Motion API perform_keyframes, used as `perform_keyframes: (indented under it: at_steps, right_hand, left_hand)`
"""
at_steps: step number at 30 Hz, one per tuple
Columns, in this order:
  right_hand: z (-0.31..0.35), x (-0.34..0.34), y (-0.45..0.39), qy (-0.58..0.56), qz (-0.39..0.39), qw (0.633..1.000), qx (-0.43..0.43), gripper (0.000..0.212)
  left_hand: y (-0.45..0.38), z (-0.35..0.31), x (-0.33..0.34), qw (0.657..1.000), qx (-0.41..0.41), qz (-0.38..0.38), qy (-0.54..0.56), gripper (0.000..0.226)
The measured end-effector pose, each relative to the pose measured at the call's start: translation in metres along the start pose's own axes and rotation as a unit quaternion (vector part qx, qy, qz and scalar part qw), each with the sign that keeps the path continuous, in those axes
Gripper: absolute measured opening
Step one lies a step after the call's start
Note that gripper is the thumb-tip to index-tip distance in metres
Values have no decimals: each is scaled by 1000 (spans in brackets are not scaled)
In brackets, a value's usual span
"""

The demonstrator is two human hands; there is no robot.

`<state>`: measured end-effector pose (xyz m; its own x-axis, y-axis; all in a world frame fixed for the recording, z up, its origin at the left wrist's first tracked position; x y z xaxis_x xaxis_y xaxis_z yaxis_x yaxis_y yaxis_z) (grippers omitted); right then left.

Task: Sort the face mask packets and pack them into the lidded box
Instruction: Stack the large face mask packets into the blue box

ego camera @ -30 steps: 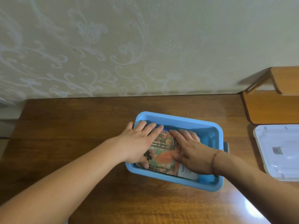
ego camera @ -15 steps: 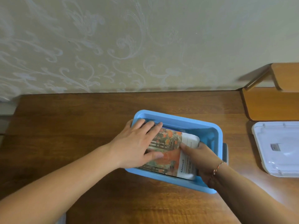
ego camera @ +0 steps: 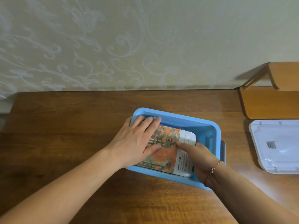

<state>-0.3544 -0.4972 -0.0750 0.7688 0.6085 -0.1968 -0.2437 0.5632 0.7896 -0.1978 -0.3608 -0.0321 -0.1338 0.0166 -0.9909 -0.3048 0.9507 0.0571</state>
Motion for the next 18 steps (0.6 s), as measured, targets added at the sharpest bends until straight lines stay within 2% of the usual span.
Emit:
perform_keyframes:
  at_steps: [4, 12, 18]
  right_hand:
    - [-5, -3, 1, -4, -10, 1000, 7, 59]
    - [6, -16, 30, 20, 2, 999, -33, 40]
    - [8, -50, 79, 82, 56, 984, -149, 26]
  left_hand:
    - [3, 2, 2, 1000, -11, -18, 3, 78]
    - [9, 3, -1, 996, -23, -71, 42, 71]
    - [17, 3, -8, 984, -21, -148, 95, 66]
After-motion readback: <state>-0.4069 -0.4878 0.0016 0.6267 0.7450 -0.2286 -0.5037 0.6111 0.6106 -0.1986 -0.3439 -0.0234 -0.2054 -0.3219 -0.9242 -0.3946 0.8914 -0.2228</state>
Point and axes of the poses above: each hand's wrist, its own y-axis away from the middle knuckle, its own x-axis out of the palm, z = x × y, the point moved 1 cm from there along -y, towards the middle knuckle, and after that the axes turned 12 degrees about -z, right-handed, at the moved point
